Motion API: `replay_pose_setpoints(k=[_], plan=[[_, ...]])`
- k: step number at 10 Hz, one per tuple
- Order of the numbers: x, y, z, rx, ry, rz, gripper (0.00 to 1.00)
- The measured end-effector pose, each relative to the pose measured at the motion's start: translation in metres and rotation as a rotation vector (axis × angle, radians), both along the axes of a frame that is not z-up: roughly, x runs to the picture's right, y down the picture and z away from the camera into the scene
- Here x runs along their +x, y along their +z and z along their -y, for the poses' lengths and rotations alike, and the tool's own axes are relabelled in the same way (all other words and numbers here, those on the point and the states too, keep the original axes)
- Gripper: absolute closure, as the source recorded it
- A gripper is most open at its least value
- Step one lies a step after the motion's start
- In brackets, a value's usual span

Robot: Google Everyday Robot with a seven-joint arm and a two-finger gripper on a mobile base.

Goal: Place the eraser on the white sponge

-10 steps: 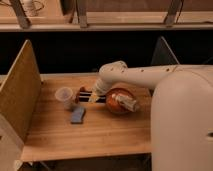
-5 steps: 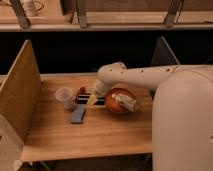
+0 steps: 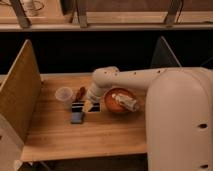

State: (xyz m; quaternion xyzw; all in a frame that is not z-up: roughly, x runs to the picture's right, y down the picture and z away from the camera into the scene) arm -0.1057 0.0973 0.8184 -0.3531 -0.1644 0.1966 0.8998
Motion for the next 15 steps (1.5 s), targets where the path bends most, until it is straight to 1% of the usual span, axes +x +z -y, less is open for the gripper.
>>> replay_pose_setpoints(k=[2, 3, 4, 5, 6, 7, 9, 10, 11, 12, 13, 14, 15], plan=[[-0.007, -0.001, -0.021, -0.058, -0.005, 0.025, 1.0], [-0.011, 0.001, -0.027, -0.075, -0.003, 0.037, 1.0], [-0.019, 0.004, -0.034, -0.094, -0.004, 0.06, 1.0], [-0.033, 0.009, -0.041, -0.112, -0.01, 0.094, 0.98], [-0.043, 0.011, -0.044, -0.119, -0.012, 0.117, 0.93], [-0.054, 0.016, -0.046, -0.125, -0.015, 0.147, 0.82], [-0.067, 0.024, -0.047, -0.121, -0.033, 0.184, 0.61], [-0.07, 0.028, -0.045, -0.114, -0.041, 0.191, 0.53], [-0.069, 0.033, -0.041, -0.101, -0.048, 0.188, 0.49], [-0.066, 0.038, -0.035, -0.085, -0.051, 0.18, 0.49], [-0.063, 0.041, -0.03, -0.072, -0.051, 0.172, 0.47], [-0.059, 0.043, -0.025, -0.059, -0.048, 0.161, 0.39], [-0.055, 0.045, -0.019, -0.048, -0.042, 0.151, 0.3]])
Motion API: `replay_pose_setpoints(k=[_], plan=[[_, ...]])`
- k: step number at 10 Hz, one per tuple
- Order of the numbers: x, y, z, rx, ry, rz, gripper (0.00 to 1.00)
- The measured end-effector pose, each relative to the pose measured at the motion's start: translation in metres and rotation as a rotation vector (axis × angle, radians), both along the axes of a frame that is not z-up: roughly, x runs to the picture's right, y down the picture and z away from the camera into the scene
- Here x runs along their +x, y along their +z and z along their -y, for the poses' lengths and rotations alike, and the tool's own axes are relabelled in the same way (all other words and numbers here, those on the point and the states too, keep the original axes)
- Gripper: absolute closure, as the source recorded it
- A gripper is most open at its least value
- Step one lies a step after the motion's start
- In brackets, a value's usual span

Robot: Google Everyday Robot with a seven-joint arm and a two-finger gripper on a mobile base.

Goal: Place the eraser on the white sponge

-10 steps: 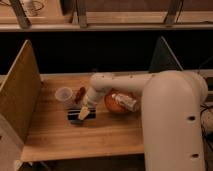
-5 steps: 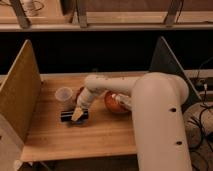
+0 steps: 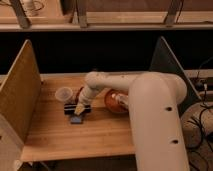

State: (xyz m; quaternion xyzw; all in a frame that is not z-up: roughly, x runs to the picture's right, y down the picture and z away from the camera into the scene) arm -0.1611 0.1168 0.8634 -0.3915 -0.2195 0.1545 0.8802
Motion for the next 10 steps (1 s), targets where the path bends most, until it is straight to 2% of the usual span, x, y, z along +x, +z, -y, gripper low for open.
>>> replay_pose_setpoints(k=[6, 7, 8, 9, 10], plan=[[-0.012, -0.011, -0.009, -0.017, 0.007, 0.036, 0.27], [-0.008, -0.013, -0.005, -0.007, 0.01, 0.032, 0.27], [-0.001, -0.011, 0.001, 0.004, 0.016, 0.014, 0.27], [0.023, -0.006, 0.016, 0.033, 0.034, -0.046, 0.27], [0.057, 0.0, 0.033, 0.068, 0.051, -0.13, 0.27]])
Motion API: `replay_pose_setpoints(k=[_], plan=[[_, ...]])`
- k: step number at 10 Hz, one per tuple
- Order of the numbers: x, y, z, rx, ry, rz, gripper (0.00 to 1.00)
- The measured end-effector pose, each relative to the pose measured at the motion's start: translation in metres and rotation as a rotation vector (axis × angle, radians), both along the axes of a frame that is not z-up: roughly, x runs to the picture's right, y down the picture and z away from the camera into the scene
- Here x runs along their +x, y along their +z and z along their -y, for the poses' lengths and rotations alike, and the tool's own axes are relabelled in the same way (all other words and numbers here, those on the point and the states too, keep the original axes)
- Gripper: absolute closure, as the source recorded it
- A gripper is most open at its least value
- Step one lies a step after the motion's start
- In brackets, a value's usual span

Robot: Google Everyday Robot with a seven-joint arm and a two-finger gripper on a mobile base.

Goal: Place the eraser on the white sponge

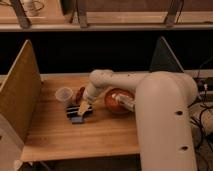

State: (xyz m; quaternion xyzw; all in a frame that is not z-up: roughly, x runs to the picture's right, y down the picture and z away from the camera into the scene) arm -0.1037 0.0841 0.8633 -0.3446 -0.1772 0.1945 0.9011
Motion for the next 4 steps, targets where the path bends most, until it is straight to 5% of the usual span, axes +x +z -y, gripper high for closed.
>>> replay_pose_setpoints(k=[4], plan=[[0.134, -0.013, 0.053, 0.108, 0.091, -0.378, 0.27]])
